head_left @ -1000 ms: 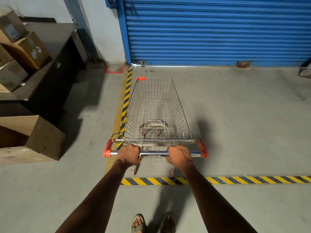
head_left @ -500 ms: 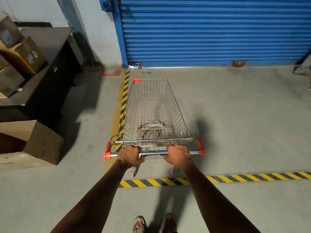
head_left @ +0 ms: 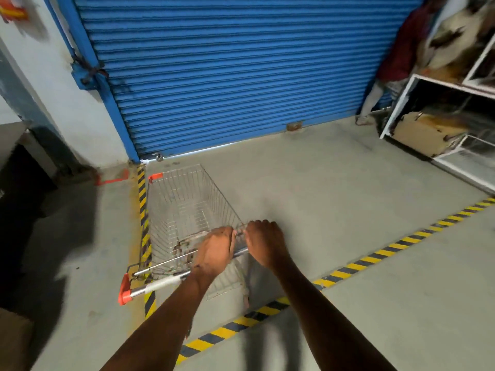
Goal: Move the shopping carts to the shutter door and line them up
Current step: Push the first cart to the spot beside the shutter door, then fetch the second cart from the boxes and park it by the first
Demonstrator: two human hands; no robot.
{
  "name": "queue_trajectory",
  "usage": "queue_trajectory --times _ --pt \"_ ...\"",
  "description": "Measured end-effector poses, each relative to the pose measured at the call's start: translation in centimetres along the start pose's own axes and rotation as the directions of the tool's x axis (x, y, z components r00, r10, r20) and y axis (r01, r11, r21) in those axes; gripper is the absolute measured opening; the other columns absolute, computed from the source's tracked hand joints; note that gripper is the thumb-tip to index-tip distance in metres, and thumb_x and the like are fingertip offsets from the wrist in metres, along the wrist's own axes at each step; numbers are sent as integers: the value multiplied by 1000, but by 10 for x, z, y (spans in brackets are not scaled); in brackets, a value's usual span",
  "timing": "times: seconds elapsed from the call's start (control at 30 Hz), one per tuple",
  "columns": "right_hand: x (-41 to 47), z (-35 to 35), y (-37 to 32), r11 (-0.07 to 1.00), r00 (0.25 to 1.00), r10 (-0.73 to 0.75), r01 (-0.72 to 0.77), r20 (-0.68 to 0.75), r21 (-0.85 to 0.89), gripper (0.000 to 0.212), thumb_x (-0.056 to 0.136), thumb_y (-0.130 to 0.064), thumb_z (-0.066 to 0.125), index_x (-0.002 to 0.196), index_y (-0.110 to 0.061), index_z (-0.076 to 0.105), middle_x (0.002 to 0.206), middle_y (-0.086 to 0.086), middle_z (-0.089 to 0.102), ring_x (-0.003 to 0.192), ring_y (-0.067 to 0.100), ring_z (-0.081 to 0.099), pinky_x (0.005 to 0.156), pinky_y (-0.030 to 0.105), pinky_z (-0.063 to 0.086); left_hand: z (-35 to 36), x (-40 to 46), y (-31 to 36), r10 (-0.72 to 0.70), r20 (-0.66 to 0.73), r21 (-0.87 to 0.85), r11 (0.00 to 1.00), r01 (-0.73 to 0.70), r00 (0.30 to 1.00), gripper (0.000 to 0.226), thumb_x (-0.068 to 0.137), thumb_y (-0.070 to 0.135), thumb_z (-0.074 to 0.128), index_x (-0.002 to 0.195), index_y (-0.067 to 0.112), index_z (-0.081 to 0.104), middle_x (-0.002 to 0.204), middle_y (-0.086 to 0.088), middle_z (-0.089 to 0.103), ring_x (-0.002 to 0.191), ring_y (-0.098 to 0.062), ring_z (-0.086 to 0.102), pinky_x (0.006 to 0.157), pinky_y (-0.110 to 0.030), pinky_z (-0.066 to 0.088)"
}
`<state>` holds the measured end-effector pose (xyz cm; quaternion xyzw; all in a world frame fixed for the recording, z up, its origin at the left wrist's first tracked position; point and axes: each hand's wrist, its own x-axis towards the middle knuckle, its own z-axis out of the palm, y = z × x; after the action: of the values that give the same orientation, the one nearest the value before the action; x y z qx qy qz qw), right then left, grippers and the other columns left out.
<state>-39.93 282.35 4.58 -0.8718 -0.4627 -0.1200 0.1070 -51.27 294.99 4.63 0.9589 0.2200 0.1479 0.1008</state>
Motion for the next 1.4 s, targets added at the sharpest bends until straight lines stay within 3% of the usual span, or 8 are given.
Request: queue_trajectory --times 0.27,0.47,0.6,0.73,0.93,1.17,1.3,1.4 --pt "-162 -48 167 911 913 404 -396 51 -115 27 92 -37 50 71 -24 60 63 -1 62 59 25 62 56 34 42 89 -20 210 350 188 14 933 -359 918 28 98 39 45 82 22 57 74 -4 66 70 -24 68 60 -34 50" --pt "-337 -127 322 758 771 635 -632 -41 -163 33 99 -38 45 76 -22 63 70 3 67 67 29 64 66 39 45 154 -45 446 686 153 144 697 -703 711 33 94 26 38 69 19 57 58 -2 53 47 -23 58 41 -30 47" --pt "-456 -181 415 593 619 779 -779 -100 -204 42 102 -40 35 81 -21 66 77 4 71 73 30 66 72 41 47 154 -85 623 788 149 63 596 -801 598 25 81 24 73 63 21 56 53 1 55 45 -17 59 40 -24 42" --pt "-564 -226 480 396 425 900 -891 -98 -223 42 103 -39 35 82 -21 65 80 4 72 77 30 67 76 41 47 172 -130 756 848 153 -113 526 -843 508 24 95 37 58 76 23 55 64 0 63 60 -19 66 52 -31 51" --pt "-701 -255 582 189 232 956 -956 -181 -225 36 105 -39 41 82 -21 63 84 3 73 82 30 67 78 41 44 231 -168 926 953 222 -103 234 -967 207 26 101 27 47 77 24 53 58 4 59 49 -17 64 43 -24 41" --pt "-832 -303 728 -48 21 946 -978 -324 -204 30 101 -36 53 73 -23 53 73 0 69 72 30 63 70 39 40 290 -184 1135 998 15 -150 -51 -987 -54 90 84 19 -34 92 18 56 78 -1 63 67 -23 68 53 -28 46" --pt "-884 -337 806 -139 -46 924 -965 -380 -222 30 99 -33 57 73 -20 58 70 1 68 68 32 61 65 38 35 291 -184 1256 994 59 -143 -84 -986 -93 27 101 22 46 74 21 51 56 2 55 45 -17 59 41 -22 40" --pt "-922 -356 862 -211 -116 908 -957 -404 -200 29 100 -34 57 75 -19 62 71 2 69 68 32 61 65 38 37 306 -186 1337 983 105 -159 -133 -978 -151 30 98 23 54 73 23 38 52 4 50 41 -15 56 40 -21 31"
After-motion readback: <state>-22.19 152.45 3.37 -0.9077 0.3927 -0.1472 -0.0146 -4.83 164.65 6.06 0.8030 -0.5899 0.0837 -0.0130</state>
